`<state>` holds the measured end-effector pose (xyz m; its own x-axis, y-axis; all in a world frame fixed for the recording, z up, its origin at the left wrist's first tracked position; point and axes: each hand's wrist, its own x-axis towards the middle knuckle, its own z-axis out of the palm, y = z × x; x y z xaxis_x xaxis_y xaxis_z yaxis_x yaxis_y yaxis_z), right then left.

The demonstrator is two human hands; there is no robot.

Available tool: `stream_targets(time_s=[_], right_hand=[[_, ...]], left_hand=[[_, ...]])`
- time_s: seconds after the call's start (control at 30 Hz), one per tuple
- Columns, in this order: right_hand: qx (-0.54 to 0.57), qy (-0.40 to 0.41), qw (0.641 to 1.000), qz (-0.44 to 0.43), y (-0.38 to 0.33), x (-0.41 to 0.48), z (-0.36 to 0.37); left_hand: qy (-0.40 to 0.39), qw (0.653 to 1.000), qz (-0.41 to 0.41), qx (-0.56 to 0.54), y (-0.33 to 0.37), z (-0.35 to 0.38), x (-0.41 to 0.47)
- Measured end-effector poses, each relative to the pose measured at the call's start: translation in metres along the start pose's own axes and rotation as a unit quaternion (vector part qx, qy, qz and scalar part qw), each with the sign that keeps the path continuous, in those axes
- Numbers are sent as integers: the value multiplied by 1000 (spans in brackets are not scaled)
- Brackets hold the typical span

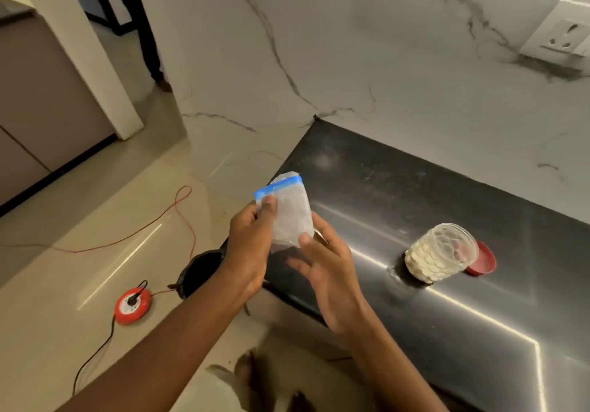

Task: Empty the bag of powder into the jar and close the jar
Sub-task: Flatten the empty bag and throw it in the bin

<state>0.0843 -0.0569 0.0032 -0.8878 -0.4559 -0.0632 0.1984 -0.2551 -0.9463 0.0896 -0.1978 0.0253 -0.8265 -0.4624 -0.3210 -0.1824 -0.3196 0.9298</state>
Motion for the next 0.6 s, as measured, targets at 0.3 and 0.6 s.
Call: stream_targets(time_s=[0.3,0.6], right_hand=[[-88,117,982,120,66,45,78],[-348,147,911,166,246,133,175]], left_hand=[[74,989,26,124,-35,-141,50],[97,973,-87,190,-151,-306,167]])
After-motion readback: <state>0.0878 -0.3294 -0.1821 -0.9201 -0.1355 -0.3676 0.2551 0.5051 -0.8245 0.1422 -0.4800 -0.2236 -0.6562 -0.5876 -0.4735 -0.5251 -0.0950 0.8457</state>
